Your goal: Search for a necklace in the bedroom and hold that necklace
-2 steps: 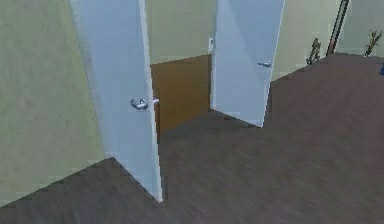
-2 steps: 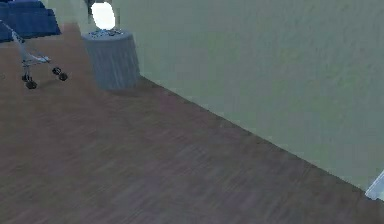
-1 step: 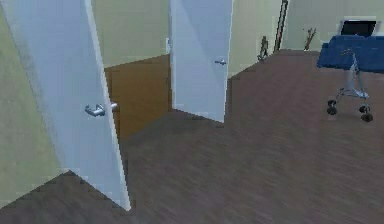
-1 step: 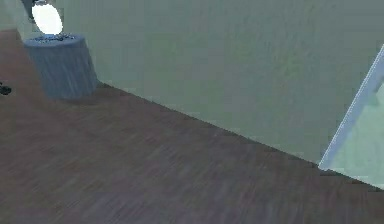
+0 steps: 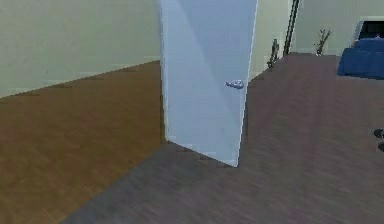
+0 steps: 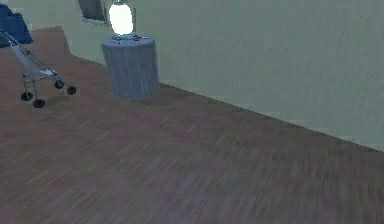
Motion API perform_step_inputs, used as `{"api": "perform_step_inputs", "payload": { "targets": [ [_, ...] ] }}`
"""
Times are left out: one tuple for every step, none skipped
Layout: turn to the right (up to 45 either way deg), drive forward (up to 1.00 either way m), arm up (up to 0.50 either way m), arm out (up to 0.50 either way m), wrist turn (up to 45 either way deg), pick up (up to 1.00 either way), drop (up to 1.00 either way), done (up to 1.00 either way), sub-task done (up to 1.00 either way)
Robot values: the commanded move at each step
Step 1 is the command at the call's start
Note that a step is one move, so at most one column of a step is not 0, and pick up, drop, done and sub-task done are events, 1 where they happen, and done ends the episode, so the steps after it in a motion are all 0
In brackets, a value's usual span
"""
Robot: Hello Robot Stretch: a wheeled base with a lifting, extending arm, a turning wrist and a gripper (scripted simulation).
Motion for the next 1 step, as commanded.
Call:
{"api": "perform_step_inputs", "payload": {
  "targets": [
    [3.0,0.00,0.00,0.00,0.0,0.00,0.00,0.00,0.00]
  ]
}}
